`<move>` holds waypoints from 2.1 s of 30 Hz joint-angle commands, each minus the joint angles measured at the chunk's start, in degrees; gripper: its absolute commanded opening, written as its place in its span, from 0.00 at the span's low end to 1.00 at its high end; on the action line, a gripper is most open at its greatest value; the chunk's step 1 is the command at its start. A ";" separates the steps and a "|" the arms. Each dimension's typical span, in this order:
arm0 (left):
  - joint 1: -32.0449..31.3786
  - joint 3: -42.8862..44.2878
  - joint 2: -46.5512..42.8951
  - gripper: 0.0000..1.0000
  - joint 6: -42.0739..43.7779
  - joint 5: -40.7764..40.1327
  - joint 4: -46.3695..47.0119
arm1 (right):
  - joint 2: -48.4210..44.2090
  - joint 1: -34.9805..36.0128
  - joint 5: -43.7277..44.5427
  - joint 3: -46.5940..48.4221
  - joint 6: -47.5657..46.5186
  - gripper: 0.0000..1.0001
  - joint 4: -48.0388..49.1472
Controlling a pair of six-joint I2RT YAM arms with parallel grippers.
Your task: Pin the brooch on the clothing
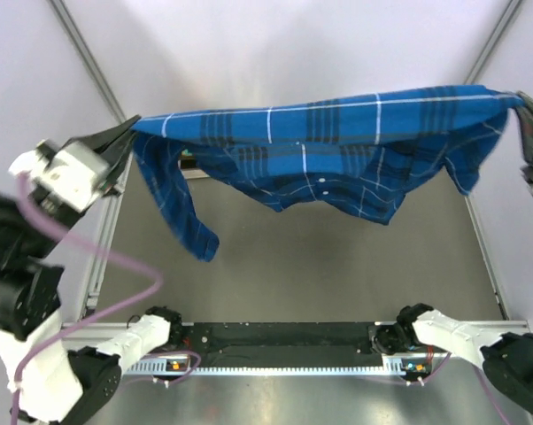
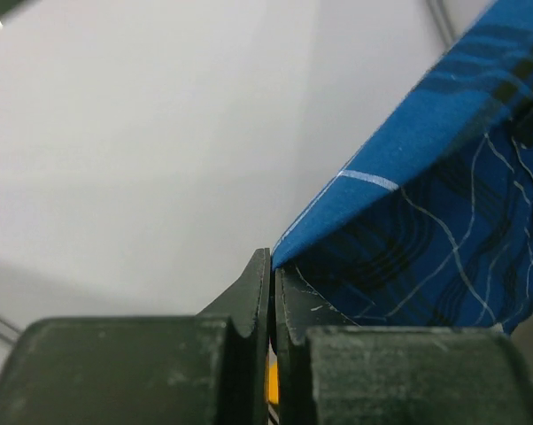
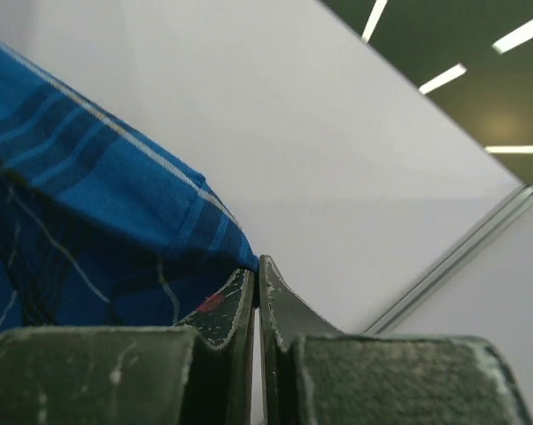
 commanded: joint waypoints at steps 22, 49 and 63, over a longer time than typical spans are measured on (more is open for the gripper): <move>18.17 -15.12 -10.48 0.00 -7.01 6.83 -0.70 | -17.83 -46.66 -50.34 -33.70 17.83 0.00 17.69; 16.41 -51.54 37.23 0.00 3.28 -1.87 24.76 | 33.65 -18.62 -5.52 -62.93 0.59 0.00 31.84; 17.11 -30.81 54.28 0.30 -1.55 -8.63 16.70 | 52.56 -20.37 0.55 -38.14 4.72 0.67 18.08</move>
